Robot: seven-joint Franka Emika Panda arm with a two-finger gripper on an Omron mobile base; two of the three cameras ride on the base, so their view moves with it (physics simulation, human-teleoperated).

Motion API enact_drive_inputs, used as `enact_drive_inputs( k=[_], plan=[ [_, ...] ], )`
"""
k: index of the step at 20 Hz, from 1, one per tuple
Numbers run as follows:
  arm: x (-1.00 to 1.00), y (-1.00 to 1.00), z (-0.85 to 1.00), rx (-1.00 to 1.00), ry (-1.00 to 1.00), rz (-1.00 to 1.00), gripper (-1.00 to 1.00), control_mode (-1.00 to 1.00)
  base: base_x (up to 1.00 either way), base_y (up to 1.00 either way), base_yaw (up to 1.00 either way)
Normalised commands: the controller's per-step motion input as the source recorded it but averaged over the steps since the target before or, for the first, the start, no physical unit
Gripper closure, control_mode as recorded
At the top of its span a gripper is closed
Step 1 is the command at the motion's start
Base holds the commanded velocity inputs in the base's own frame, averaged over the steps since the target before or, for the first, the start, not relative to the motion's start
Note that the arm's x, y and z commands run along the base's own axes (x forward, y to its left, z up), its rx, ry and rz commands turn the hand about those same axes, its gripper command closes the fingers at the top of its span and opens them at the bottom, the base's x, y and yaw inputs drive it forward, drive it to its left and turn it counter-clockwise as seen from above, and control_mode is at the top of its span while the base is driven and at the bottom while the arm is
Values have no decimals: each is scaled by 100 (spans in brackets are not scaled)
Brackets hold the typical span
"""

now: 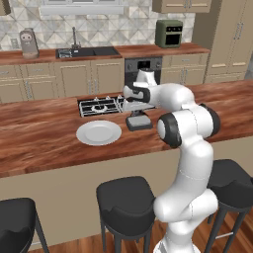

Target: Take the fish from the fridge and place it on the digital scale on the counter by the fridge. Wait a few seconds for a reading, then move it to the plate on the dining counter.

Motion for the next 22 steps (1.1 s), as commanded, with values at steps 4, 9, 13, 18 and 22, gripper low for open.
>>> enact_drive_inputs(
  k=[4,9,13,18,22],
  plan=[
    [0,0,-28,0,0,-2,100,-100,0,0,0],
    [0,0,-51,0,0,-1,100,-100,0,0,0],
    [-1,0,-49,0,0,-1,100,-100,0,0,0],
    [-10,0,-11,0,0,-1,100,-100,0,0,0],
    [-32,0,4,0,-8,0,100,-100,0,0,0]
  ],
)
